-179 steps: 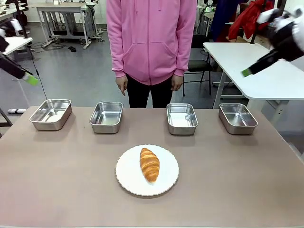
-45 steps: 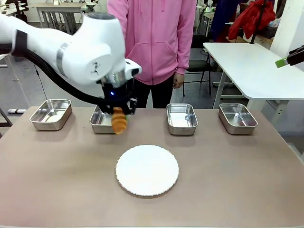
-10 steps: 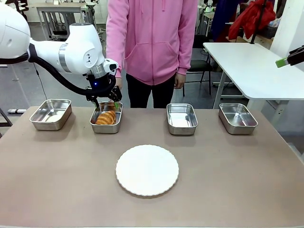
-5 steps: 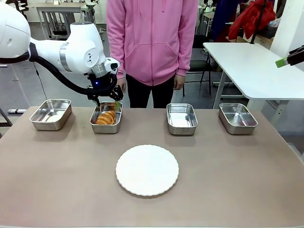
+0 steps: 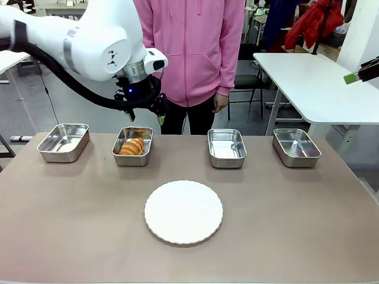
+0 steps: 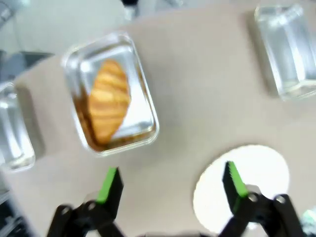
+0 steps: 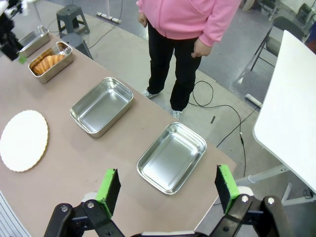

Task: Place the bread in the container.
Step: Place the Butter Roll into the Airtight Container indicated by the human.

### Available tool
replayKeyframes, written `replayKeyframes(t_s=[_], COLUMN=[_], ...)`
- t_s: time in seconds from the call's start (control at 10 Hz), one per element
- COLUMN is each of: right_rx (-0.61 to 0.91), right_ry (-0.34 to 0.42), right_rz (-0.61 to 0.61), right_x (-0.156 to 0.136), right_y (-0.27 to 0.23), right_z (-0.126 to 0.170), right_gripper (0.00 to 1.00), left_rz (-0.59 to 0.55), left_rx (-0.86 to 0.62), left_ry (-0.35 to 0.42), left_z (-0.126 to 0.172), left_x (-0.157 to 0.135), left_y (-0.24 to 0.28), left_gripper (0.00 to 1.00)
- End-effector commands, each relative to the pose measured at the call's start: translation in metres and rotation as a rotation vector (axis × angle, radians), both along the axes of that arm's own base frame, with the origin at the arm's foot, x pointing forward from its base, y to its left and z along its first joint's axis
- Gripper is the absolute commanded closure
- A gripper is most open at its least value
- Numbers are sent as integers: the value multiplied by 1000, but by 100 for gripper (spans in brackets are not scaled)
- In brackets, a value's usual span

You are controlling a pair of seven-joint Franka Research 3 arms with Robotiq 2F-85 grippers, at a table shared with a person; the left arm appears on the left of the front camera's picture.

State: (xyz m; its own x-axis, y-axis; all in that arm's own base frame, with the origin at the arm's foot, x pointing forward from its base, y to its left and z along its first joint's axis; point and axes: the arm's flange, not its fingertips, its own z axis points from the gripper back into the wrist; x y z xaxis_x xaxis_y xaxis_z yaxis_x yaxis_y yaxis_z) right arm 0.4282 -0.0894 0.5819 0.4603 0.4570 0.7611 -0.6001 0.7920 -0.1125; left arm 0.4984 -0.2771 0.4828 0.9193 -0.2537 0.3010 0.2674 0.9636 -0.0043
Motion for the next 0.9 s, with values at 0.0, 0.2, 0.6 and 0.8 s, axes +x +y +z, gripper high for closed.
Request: replayKeyframes(t_s=[0.0,0.2,0.6,0.8], right_rx=[18,18,18,18], right_ry=[-12,-12,-12,-12], right_rz=[5,5,5,5], right_x=[1,1,1,1], right_y=[0,0,0,0], right_z=[0,0,0,0], right_gripper=[0,0,0,0], left_rz=[42,66,104,104], left_rx=[46,69,24,-9], left_ry=[-26,-29,-36,-56], left_z=[-3,0,-21,-32], left_x=[-56,-95,-156,-164], left_y=[17,22,41,49], left_gripper=[0,0,0,0])
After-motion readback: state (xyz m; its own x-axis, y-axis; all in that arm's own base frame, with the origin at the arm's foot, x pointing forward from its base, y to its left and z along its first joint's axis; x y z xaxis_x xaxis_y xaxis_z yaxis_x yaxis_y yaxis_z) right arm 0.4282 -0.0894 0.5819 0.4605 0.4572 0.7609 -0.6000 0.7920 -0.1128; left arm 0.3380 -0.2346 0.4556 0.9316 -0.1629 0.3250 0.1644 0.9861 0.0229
